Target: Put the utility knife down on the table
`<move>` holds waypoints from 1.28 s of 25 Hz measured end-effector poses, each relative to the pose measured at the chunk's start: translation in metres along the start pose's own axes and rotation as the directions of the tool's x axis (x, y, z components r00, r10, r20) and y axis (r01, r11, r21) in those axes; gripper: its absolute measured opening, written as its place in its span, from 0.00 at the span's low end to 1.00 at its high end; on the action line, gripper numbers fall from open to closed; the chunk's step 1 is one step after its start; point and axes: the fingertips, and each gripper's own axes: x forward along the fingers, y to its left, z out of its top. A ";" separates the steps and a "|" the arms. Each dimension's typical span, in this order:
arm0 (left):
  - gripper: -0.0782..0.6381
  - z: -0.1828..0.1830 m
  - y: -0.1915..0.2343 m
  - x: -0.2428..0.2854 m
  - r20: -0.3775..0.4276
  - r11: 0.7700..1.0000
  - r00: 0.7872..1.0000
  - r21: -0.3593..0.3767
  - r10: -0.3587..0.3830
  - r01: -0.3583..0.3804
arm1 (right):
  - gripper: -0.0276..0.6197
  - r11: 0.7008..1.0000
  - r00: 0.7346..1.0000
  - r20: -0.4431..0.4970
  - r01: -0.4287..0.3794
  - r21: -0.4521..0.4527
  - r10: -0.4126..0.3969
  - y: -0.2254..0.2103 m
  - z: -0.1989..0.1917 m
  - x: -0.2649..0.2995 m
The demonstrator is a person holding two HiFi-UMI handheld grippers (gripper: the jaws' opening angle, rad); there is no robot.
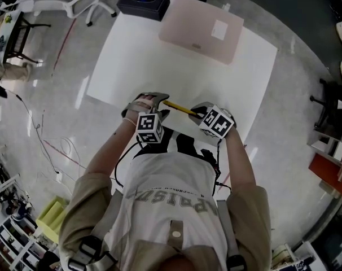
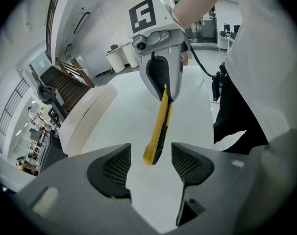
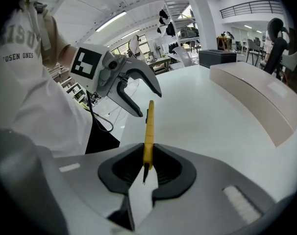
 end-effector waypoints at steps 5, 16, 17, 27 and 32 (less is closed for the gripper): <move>0.47 -0.001 -0.003 0.006 -0.004 1.000 1.000 0.024 -0.015 0.015 | 0.14 1.000 1.000 -0.025 -0.010 0.015 0.010 -0.004 -0.003 0.007; 0.41 -0.014 0.001 0.019 -0.031 0.999 0.999 0.039 -0.009 0.010 | 0.14 0.999 0.999 -0.043 -0.008 0.038 0.010 -0.015 -0.007 0.016; 0.40 -0.014 0.001 0.021 -0.033 0.999 0.999 0.042 -0.007 0.009 | 0.14 0.999 0.999 -0.042 -0.008 0.040 0.009 -0.016 -0.007 0.016; 0.29 -0.010 0.013 0.026 -0.059 0.999 0.998 0.045 0.025 -0.023 | 0.14 0.999 0.999 -0.050 0.011 0.042 -0.009 -0.027 -0.010 0.015; 0.27 -0.007 0.015 0.028 -0.064 0.998 0.998 0.063 0.009 -0.005 | 0.14 0.999 0.997 -0.079 0.029 0.020 -0.027 -0.026 -0.010 0.012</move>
